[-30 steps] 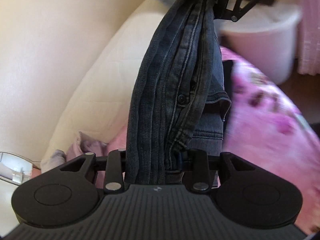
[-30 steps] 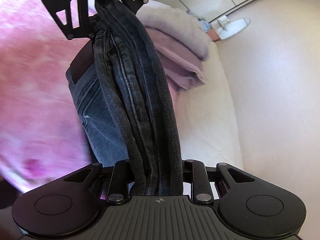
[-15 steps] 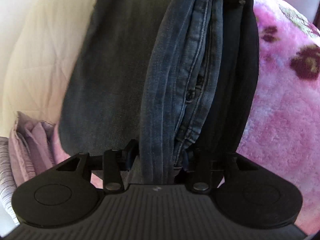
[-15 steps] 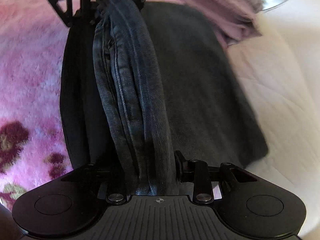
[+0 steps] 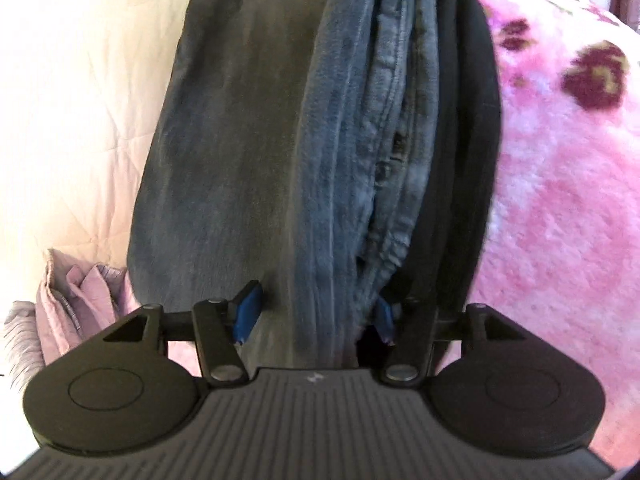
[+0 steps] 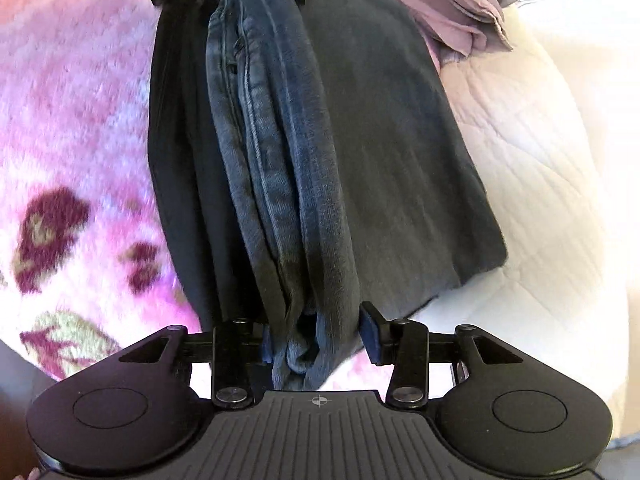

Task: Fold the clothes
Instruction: 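Carry the jeans onto the black garment and lower them with both grippers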

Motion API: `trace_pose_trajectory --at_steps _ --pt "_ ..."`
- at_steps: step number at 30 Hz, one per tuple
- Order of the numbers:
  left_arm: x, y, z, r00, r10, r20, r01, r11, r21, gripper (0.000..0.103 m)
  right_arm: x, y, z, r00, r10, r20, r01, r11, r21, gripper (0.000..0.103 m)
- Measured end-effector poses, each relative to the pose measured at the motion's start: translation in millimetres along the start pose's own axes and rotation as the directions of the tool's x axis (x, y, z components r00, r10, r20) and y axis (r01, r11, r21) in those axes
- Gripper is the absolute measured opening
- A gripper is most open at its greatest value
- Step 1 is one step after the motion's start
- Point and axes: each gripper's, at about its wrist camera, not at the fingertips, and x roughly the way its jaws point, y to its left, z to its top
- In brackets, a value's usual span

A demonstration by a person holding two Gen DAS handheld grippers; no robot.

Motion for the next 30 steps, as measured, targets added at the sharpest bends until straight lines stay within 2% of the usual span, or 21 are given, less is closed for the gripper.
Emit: trace_pose_trajectory --at_steps 2,4,6,7,9,10,12,14,15,16,17,19,21,22,25,28,30 --pt "-10.6 -0.9 -5.7 1.0 0.002 -0.006 -0.002 1.0 -0.018 0.054 -1.3 7.2 -10.6 1.0 0.001 -0.021 0.0 1.0 0.028 0.046" --pt "-25.6 3.8 -15.2 1.0 -0.014 -0.015 0.012 0.997 -0.08 0.053 -7.1 8.5 -10.4 0.999 0.022 -0.036 -0.018 0.996 0.088 0.046" --pt "-41.2 16.9 -27.7 0.998 -0.059 -0.005 0.057 0.978 -0.203 0.052 -25.7 4.9 -10.7 0.997 0.065 -0.035 -0.057 0.98 0.193 0.046" --pt "-47.4 27.2 -32.5 0.996 -0.087 0.008 0.085 0.956 -0.282 0.049 -35.4 1.6 -10.0 0.995 0.094 -0.021 -0.085 0.962 0.259 0.046" --pt "-60.6 49.1 -43.0 0.991 -0.119 0.057 0.132 0.891 -0.434 0.044 -54.5 -11.7 -11.5 0.983 0.17 0.066 -0.182 0.88 0.439 0.045" --pt "-65.7 58.0 -46.9 0.991 -0.111 0.076 0.134 0.861 -0.491 0.041 -63.0 -19.6 -11.6 0.973 0.197 0.118 -0.229 0.822 0.522 0.042" --pt "-60.0 74.8 -47.6 0.99 -0.098 0.098 0.137 0.81 -0.57 0.04 -72.8 -42.6 -7.3 0.951 0.198 0.236 -0.307 0.677 0.668 0.027" --pt "-46.9 85.7 -44.1 0.989 -0.11 0.1 0.148 0.775 -0.615 0.04 -79.3 -54.4 -3.7 0.95 0.14 0.28 -0.305 0.61 0.731 0.027" --pt "-39.9 87.8 -42.6 0.988 -0.124 0.093 0.155 0.767 -0.623 0.039 -76.0 -59.7 -0.3 0.948 0.113 0.298 -0.306 0.579 0.756 0.027" --pt "-32.3 86.5 -42.0 0.987 -0.141 0.08 0.16 0.77 -0.618 0.038 -68.7 -64.3 4.5 0.948 0.095 0.305 -0.305 0.559 0.771 0.027" --pt "-23.7 84.1 -41.6 0.985 -0.156 0.068 0.165 0.775 -0.611 0.039 -60.9 -64.0 8.6 0.947 0.093 0.306 -0.305 0.551 0.777 0.027" --pt "-8.0 77.7 -41.7 0.982 -0.176 0.063 0.179 0.784 -0.595 0.041 -32.5 -59.6 17.7 0.946 0.139 0.293 -0.32 0.547 0.773 0.027" --pt "-2.5 78.6 -43.1 0.979 -0.192 0.064 0.192 0.781 -0.595 0.046 13.8 -57.1 32.4 0.941 0.24 0.238 -0.335 0.576 0.746 0.027" --pt "-2.4 80.7 -43.8 0.978 -0.199 0.064 0.197 0.779 -0.595 0.046 25.7 -55.5 33.4 0.937 0.264 0.229 -0.345 0.594 0.727 0.027" --pt "-8.4 89.8 -44.6 0.975 -0.216 0.058 0.209 0.78 -0.59 0.044 21.8 -67.0 30.2 0.921 0.299 0.249 -0.384 0.6 0.701 0.027" --pt "-19.9 103.8 -47.1 0.977 -0.194 0.09 0.207 0.756 -0.621 0.04 11.4 -87.5 14.6 0.926 0.261 0.272 -0.375 0.564 0.736 0.027" --pt "-18.5 118.6 -48.2 0.979 -0.176 0.105 0.201 0.727 -0.657 0.04 12.2 -109.8 4.4 0.94 0.209 0.27 -0.341 0.553 0.76 0.027"
